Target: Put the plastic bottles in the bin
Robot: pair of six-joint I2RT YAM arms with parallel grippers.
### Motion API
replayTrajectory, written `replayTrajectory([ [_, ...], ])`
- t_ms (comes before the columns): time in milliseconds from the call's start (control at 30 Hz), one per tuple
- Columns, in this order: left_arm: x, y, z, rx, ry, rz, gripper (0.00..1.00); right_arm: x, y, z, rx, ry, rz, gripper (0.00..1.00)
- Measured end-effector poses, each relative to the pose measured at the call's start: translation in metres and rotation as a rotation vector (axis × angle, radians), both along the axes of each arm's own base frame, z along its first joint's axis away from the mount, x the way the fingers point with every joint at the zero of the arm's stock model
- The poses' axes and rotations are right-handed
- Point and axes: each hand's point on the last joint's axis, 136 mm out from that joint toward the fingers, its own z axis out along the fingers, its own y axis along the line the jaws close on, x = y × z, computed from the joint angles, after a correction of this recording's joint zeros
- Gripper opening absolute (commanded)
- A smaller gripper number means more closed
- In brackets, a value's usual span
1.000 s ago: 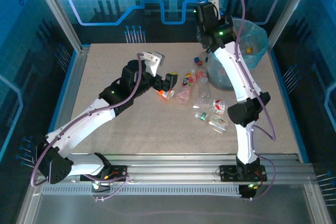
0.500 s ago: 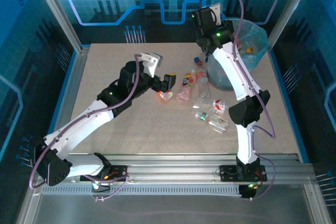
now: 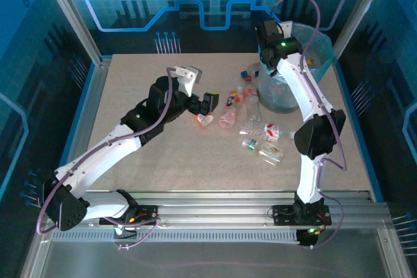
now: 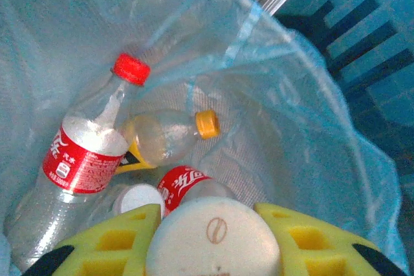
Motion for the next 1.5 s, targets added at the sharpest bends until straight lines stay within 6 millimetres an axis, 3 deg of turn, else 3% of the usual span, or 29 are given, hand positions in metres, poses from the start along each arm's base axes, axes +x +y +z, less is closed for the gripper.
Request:
replayTrajectory([
  [133,0.0,0.0,0.0,0.0,0.0,0.0,0.99,0.003,-0.009,-0.02,0.09,0.032,-0.001,0.25],
  [333,0.0,0.0,-0.001,0.002,0.002,0.0,0.99,0.007,-0.014,-0.035,0.188,0.047,0.008,0.31],
  [433,0.001,-0.001,-0.002,0.003,0.004,0.0,0.99,0.01,-0.016,-0.045,0.218,0.055,0.009,0.49],
  [633,0.002,-0.001,-0.004,0.007,0.009,0.0,0.99,0.007,-0.019,-0.044,0.273,0.034,0.012,0.6],
  [1100,0.003,-0.004,-0.01,0.012,0.021,-0.006,0.99,-0.005,0.011,-0.011,0.352,-0.058,0.089,0.64],
  [1300,0.007,-0.006,-0.019,0.026,0.04,-0.007,0.99,-0.019,0.039,0.019,0.389,-0.144,0.151,0.67],
  [1500,0.007,-0.007,-0.02,0.028,0.042,-0.006,0.99,-0.03,0.047,0.045,0.397,-0.211,0.172,0.67],
])
